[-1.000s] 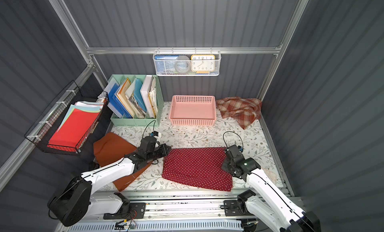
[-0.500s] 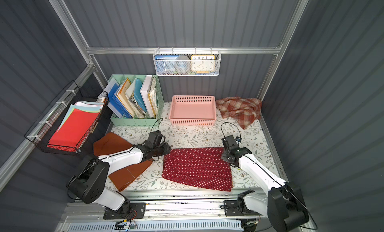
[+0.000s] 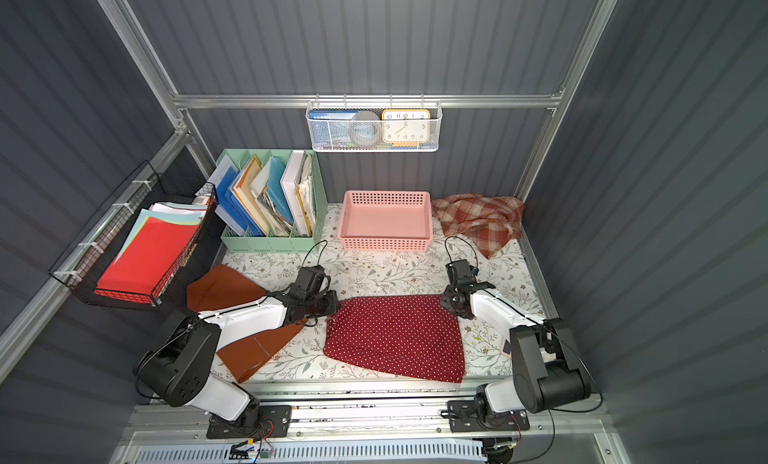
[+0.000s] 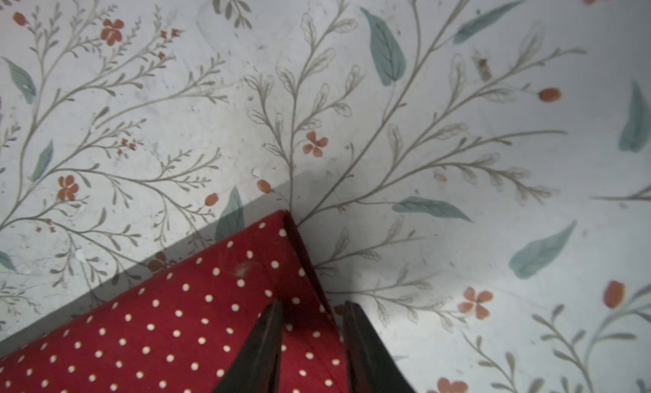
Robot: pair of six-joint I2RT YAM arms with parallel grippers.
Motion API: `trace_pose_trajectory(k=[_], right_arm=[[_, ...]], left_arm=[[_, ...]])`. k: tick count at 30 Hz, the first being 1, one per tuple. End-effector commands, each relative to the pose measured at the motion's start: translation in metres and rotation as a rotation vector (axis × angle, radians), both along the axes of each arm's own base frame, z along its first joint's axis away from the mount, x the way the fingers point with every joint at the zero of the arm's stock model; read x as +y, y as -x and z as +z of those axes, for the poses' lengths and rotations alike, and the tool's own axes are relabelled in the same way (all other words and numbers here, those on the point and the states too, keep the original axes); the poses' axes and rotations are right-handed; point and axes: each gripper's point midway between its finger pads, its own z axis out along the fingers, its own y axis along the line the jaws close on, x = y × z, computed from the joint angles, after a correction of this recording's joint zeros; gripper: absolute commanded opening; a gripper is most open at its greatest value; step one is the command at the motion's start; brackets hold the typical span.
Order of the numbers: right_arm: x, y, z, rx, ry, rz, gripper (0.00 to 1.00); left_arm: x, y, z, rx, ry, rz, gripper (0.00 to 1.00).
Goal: Roll up the skirts
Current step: Adjust the skirt at the center of the board.
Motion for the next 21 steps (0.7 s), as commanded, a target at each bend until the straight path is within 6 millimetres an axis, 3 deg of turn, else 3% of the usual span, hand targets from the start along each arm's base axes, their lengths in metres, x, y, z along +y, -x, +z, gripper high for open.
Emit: trace_pose_trajectory(k=[1,4,8,11,15,21], right_arm=[[0.004,-0.013,0.0,-0.02,-0.015,0.021,0.29],[0.007,-0.014,-0.011,0.012,-0.026,0.028,0.14],[0.006,-0.013,-0.018,0.033,-0.019,0.024,0.0],[0.004,-0.012,-0.017,0.034,-0.008,0.022,0.0],[0.003,-0.012,-0.017,0.033,0.0,0.017,0.0],[0.005,-0.034,-0.02,0.04,0.006,0.019,0.0]], left_arm=[[-0.002,-0.003,0.021,-0.086,0.022,-0.032,0.0],[0.0,-0.005,0.029,-0.125,0.02,-0.031,0.0],[0.006,-0.008,0.024,-0.129,-0.013,-0.014,0.0],[0.013,-0.009,0.019,-0.126,-0.025,0.014,0.0],[0.015,-0.014,0.027,-0.149,-0.007,0.033,0.0],[0.019,-0.018,0.045,-0.182,-0.021,0.031,0.0]])
